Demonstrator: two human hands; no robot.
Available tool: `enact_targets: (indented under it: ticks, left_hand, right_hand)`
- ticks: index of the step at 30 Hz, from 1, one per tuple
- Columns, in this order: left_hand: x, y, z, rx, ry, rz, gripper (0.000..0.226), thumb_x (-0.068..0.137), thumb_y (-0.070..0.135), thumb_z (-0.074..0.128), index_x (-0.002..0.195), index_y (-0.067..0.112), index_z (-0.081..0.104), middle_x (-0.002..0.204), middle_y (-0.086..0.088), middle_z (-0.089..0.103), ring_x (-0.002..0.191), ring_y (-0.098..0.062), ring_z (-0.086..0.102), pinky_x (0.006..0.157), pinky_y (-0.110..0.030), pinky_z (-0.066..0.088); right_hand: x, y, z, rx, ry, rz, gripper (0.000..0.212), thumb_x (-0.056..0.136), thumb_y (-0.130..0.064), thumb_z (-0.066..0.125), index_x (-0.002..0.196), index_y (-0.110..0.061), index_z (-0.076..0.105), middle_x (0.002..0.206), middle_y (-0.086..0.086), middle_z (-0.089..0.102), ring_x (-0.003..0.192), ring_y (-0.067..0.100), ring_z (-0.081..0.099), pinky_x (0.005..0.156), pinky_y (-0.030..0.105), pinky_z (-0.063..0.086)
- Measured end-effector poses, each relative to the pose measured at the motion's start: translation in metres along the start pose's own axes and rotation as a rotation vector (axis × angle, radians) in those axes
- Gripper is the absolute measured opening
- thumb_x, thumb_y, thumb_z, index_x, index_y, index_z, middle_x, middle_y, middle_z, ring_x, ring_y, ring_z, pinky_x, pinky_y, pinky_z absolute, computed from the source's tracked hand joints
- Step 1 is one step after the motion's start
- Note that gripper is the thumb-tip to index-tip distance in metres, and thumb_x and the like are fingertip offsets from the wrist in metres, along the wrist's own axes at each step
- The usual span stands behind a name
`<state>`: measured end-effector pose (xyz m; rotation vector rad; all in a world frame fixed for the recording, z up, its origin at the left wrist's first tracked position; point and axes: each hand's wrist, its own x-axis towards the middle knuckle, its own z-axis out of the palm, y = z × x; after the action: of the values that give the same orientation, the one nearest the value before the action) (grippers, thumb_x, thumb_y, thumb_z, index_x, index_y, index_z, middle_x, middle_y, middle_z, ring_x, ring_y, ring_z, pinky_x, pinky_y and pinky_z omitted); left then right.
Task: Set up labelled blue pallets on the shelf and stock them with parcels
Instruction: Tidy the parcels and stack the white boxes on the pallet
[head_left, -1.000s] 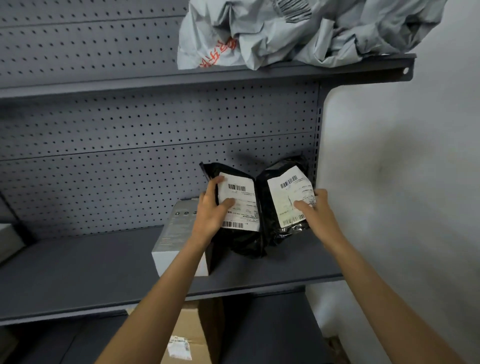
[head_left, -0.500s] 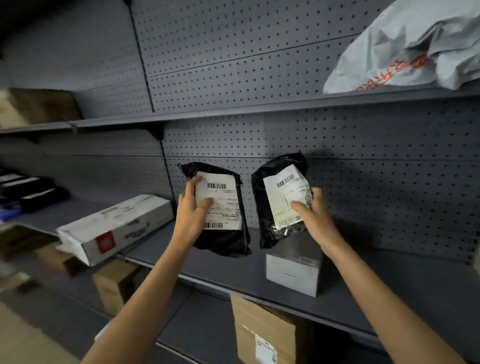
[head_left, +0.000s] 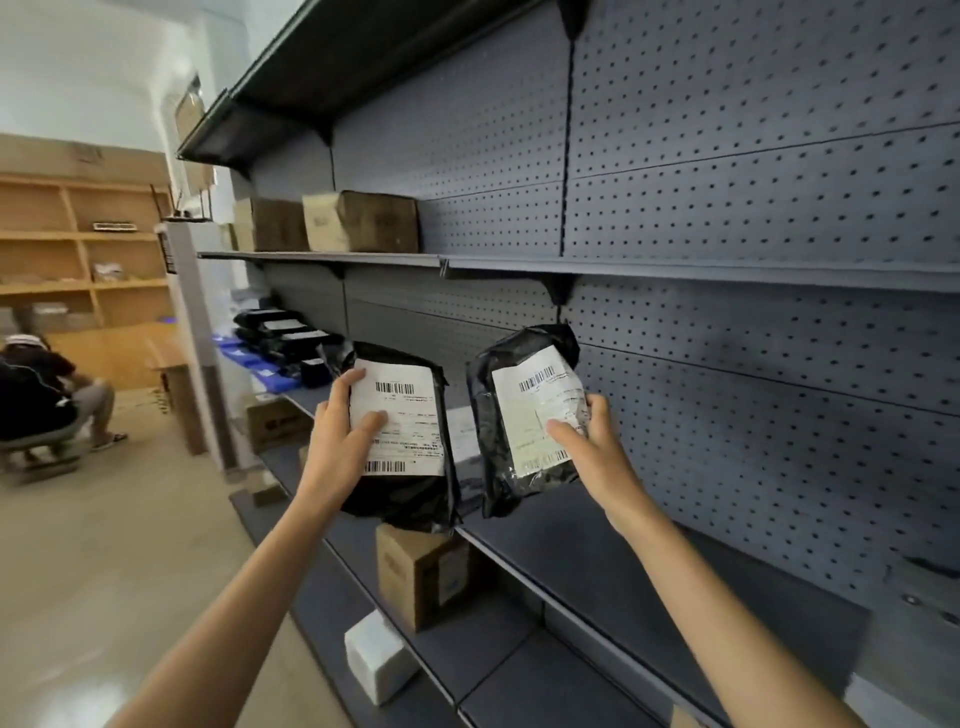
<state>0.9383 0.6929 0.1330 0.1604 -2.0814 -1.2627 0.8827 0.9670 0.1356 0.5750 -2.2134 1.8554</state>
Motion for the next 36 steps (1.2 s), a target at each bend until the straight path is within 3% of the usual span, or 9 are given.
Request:
enact_targets:
  ticks: [5,11,14,24,32,36]
  left_hand:
    - [0.055,-0.054,-0.067,0.022,0.067,0.010,0.055,0.087,0.026,0.059,0.139,0.034,0.040,0.121,-0.006,0.054,0.112,-0.028,0.055,0.096,-0.047,0.048]
    - [0.115,-0.101,-0.128,0.047,0.088,0.012,0.061,0.077,0.041,0.054,0.136,0.041,0.038,0.126,-0.003,0.050,0.115,-0.026,0.051,0.101,-0.053,0.044]
    - [0.143,-0.124,-0.147,0.044,0.100,0.008,0.062,0.078,0.039,0.053,0.138,0.040,0.037,0.126,-0.003,0.048,0.112,-0.025,0.053,0.099,-0.052,0.045]
    - [0.243,-0.222,-0.177,0.079,0.075,-0.050,0.061,0.074,0.047,0.054,0.133,0.046,0.038,0.120,-0.005,0.056,0.110,-0.028,0.056,0.096,-0.055,0.048]
    - [0.363,-0.275,-0.182,0.145,0.100,-0.038,0.057,0.088,0.031,0.057,0.140,0.036,0.037,0.116,-0.006,0.049,0.110,-0.029,0.052,0.099,-0.050,0.044]
    - [0.421,-0.304,-0.193,0.159,0.118,-0.030,0.061,0.079,0.042,0.053,0.138,0.039,0.037,0.120,-0.005,0.049,0.111,-0.029,0.052,0.099,-0.052,0.044]
  right_hand:
    - [0.049,-0.015,0.091,0.008,-0.079,-0.043,0.030,0.095,-0.019,0.054,0.119,-0.016,0.037,0.103,-0.009,0.060,0.094,0.014,0.061,0.084,0.036,0.050]
    - [0.102,-0.021,0.186,0.048,-0.120,-0.032,0.028,0.095,-0.020,0.054,0.118,-0.018,0.037,0.106,-0.008,0.059,0.097,0.014,0.061,0.076,0.031,0.052]
    - [0.127,-0.017,0.226,0.026,-0.126,-0.010,0.029,0.095,-0.022,0.054,0.118,-0.018,0.037,0.107,-0.004,0.061,0.099,0.017,0.062,0.084,0.039,0.052]
    - [0.225,0.025,0.343,-0.045,-0.193,0.022,0.030,0.094,-0.026,0.054,0.117,-0.023,0.035,0.104,-0.008,0.063,0.096,0.022,0.064,0.088,0.053,0.052]
    - [0.352,0.038,0.422,0.007,-0.221,0.007,0.027,0.092,-0.026,0.054,0.111,-0.020,0.036,0.108,-0.001,0.061,0.105,0.027,0.061,0.092,0.052,0.050]
    - [0.408,0.042,0.464,0.021,-0.252,-0.015,0.026,0.092,-0.024,0.054,0.111,-0.020,0.036,0.107,-0.003,0.060,0.106,0.026,0.061,0.092,0.049,0.049]
